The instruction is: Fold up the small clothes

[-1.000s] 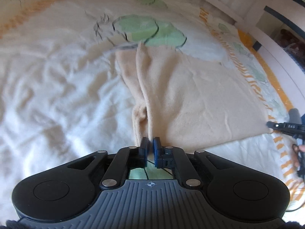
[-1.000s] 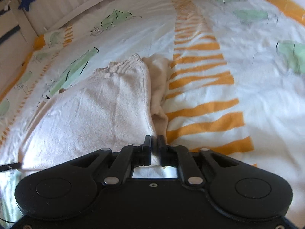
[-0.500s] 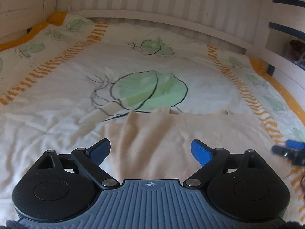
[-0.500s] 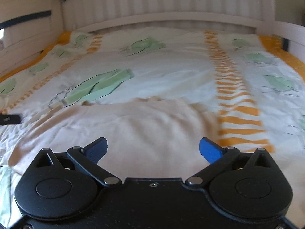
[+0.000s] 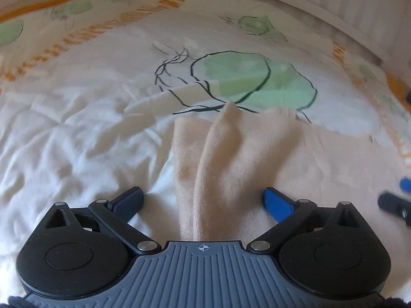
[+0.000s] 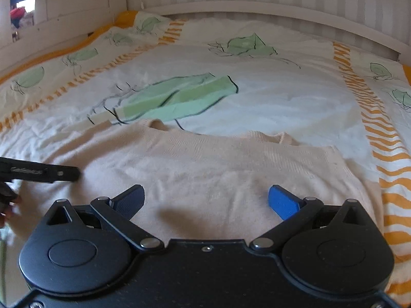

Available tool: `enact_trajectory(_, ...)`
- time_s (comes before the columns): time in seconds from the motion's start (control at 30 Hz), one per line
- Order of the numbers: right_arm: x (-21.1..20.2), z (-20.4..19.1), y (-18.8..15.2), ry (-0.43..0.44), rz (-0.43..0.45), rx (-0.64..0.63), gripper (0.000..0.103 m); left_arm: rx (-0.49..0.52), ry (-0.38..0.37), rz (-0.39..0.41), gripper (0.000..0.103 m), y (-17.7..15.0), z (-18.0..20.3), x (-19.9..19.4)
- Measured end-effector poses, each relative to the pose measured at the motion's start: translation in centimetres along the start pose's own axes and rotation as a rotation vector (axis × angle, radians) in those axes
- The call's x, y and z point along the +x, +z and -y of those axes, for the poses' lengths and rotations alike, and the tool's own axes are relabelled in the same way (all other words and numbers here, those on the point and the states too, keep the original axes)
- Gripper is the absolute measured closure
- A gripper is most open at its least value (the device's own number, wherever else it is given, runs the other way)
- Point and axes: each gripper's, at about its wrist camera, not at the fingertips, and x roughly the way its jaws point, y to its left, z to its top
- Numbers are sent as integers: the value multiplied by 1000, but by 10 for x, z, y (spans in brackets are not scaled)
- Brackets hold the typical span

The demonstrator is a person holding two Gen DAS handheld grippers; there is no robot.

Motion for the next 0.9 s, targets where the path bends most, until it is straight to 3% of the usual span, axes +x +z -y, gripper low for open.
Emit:
enact_trajectory(0.1, 7, 23, -3, -77, -23, 35, 0, 1, -9, 12, 1, -3, -2, 1)
enact_trajectory(0.33, -4, 104, -23, -236, -49, 262, 0, 35, 6, 39, 0, -5, 3, 2)
enact_trajectory(0.4, -7, 119, -35, -191, -27, 340, 0, 34, 6, 40, 0, -5, 2, 2)
enact_trajectory(0.6, -14, 119, -52, -160, 65, 334, 0, 15, -9, 3, 2, 7, -1, -2)
enact_trajectory(0.77, -15, 124, -54, -137, 92, 356, 0, -17, 22, 69, 2, 29, -2, -14)
enact_trajectory(0.9, -12, 124, -55, -133, 101, 360, 0, 36, 92, 40, 2, 43, 5, 7)
